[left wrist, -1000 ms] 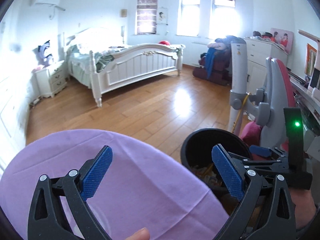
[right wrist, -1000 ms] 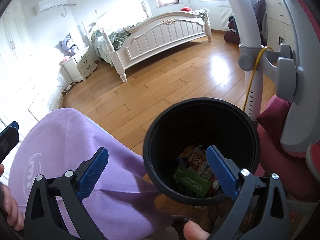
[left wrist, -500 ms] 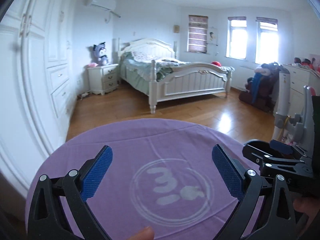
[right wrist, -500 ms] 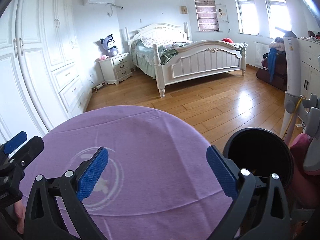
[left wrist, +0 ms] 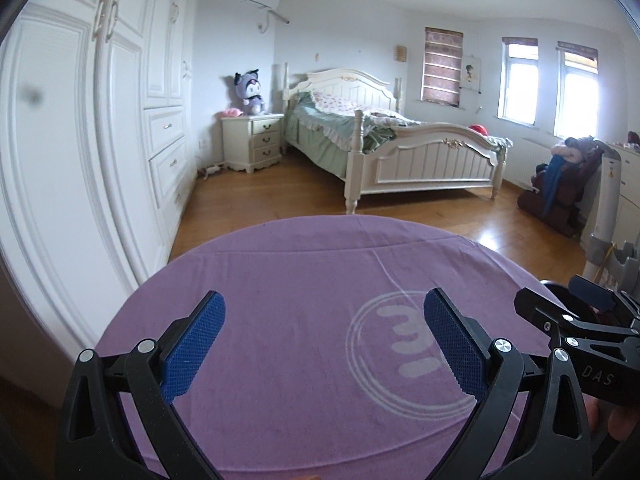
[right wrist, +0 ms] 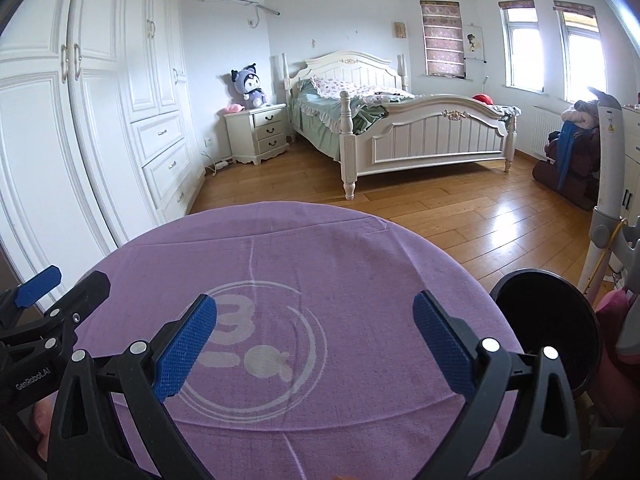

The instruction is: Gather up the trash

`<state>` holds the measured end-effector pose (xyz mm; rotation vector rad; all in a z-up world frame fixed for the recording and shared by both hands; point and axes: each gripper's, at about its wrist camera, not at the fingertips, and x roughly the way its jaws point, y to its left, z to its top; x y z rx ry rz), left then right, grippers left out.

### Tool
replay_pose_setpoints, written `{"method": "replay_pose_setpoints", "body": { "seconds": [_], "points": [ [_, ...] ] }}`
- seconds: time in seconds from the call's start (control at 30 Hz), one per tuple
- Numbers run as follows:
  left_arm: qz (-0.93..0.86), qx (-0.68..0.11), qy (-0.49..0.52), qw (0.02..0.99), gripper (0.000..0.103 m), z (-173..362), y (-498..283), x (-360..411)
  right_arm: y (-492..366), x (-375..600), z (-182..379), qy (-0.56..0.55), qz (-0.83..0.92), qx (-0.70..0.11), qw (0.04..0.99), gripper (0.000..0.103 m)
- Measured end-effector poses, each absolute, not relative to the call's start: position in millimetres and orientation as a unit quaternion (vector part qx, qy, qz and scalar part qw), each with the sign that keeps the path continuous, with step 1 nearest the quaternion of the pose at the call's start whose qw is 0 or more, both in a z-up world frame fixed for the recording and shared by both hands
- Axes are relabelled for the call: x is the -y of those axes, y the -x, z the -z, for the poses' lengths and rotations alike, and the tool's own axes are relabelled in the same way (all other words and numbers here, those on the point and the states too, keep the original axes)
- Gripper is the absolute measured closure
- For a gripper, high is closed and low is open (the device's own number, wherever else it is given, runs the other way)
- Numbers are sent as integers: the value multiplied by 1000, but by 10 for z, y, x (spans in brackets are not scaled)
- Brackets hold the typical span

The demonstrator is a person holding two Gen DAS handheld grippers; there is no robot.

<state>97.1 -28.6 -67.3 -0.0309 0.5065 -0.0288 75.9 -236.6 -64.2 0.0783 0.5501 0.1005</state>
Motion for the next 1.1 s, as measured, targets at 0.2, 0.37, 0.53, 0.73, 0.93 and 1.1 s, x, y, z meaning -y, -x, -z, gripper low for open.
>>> {"method": "replay_pose_setpoints", "body": {
  "seconds": [0.2, 0.37, 0.53, 0.73, 0.93, 1.1],
  "points": [
    [13, -266, 23, 964, 5, 787, -994, 238, -690, 2220, 672, -15, -46, -256, 965, 6],
    [14, -271, 25, 962, 5, 842, -1023, 217, -624, 2147, 669, -5, -39, -242, 969, 6],
    [14, -273, 34, 961, 5, 867, -1021, 172, -566, 2143, 655, -1, -30, -229, 973, 5],
    [14, -274, 34, 961, 5, 890, -1022, 166, -536, 2115, 632, 3, -28, -217, 976, 6],
    [16, -273, 31, 961, 5, 894, -1037, 166, -562, 2151, 624, -2, -26, -214, 977, 6],
    [16, -274, 28, 961, 5, 899, -1043, 169, -542, 2154, 611, -3, -26, -208, 978, 5]
  ]
}}
